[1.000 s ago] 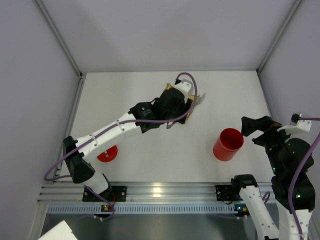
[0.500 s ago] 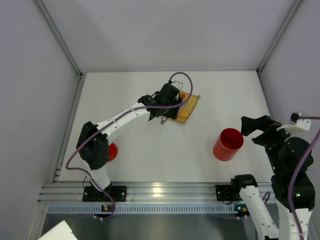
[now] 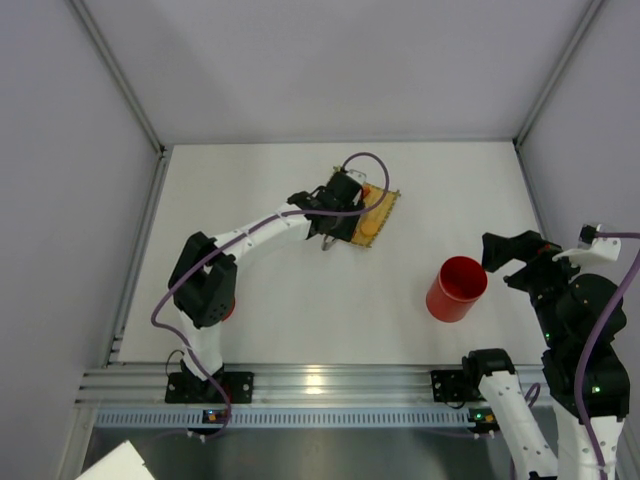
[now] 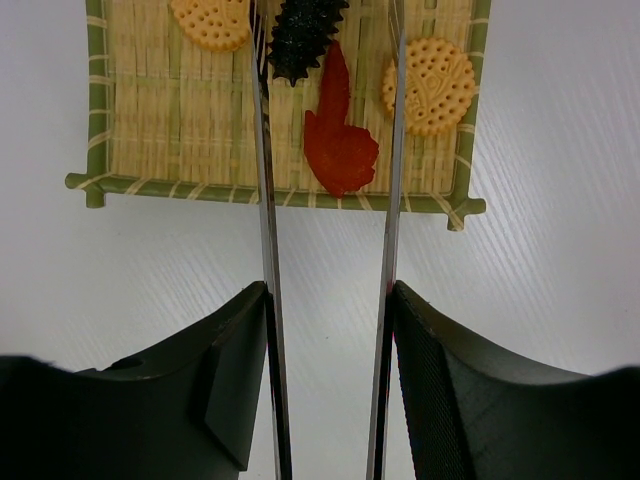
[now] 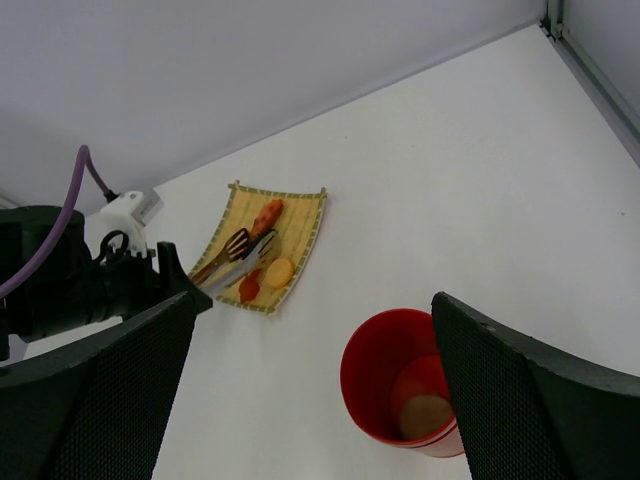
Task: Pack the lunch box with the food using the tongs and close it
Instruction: Pick up the fake food from the plate.
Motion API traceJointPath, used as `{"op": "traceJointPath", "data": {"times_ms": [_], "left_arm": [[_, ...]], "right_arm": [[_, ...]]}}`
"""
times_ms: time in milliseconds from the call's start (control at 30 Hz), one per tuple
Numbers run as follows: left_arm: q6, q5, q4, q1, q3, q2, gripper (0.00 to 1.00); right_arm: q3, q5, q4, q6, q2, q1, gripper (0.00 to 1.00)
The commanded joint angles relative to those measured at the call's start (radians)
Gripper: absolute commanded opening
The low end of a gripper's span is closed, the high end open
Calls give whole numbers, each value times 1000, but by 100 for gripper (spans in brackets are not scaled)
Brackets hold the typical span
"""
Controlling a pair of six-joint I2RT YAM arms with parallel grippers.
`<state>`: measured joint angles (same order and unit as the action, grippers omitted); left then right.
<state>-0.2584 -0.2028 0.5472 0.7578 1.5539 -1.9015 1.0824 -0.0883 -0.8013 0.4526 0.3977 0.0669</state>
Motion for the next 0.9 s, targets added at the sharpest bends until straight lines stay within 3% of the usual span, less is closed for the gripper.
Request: {"op": "traceJointPath", "data": {"times_ms": [0,200,700,867], "left_arm": [[15,-14,-56,-3,35,-7,55],[10,-10,-26,-5,52,-18,50],[7,-37,20,-3,66,67,18],[11,-23,33,3,83,136,14]], "right_arm": [[10,-4,-7,-14,3,-12,99],[2,-1,-6,-12,1,-12,100],[13,4,-10,-2,0,-13,99],[19,-1,-12,0,3,-13,99]]}}
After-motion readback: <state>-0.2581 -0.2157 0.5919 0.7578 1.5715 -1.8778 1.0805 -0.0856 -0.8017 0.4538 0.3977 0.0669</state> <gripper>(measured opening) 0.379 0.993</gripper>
